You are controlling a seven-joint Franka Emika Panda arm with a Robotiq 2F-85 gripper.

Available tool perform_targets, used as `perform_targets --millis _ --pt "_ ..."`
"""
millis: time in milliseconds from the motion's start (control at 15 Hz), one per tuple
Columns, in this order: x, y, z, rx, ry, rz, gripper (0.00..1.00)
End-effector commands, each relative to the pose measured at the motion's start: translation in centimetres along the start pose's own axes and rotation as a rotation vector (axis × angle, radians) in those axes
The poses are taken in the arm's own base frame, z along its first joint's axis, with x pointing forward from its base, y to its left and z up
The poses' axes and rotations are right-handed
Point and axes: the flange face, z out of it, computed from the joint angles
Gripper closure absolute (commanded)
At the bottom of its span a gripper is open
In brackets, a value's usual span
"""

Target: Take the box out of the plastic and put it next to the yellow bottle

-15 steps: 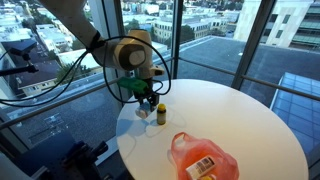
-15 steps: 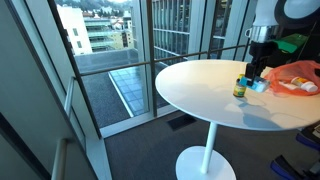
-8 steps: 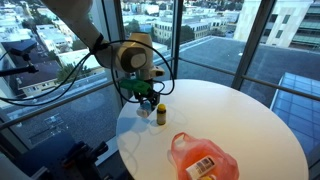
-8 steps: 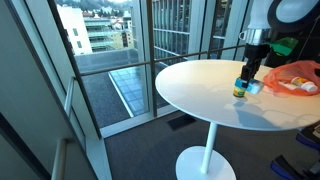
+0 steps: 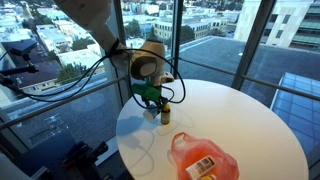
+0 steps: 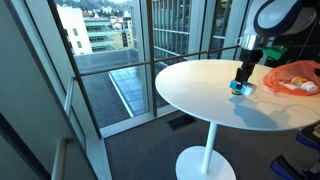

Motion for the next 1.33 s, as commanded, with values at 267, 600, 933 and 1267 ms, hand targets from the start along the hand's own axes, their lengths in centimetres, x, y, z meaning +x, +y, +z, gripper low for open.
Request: perform_targets --millis 267,600,933,1267 --pt "1.1 -0.3 0.7 0.004 0.006 -0.044 0.59" --pt "1.0 -3.6 -0.9 -0.006 0.023 -0.115 0.59" --pt "1.7 -5.3 -0.3 -0.003 0.012 -0.148 0.59" --pt "1.7 -3.5 1.9 0.006 -0.017 -0.115 0.59"
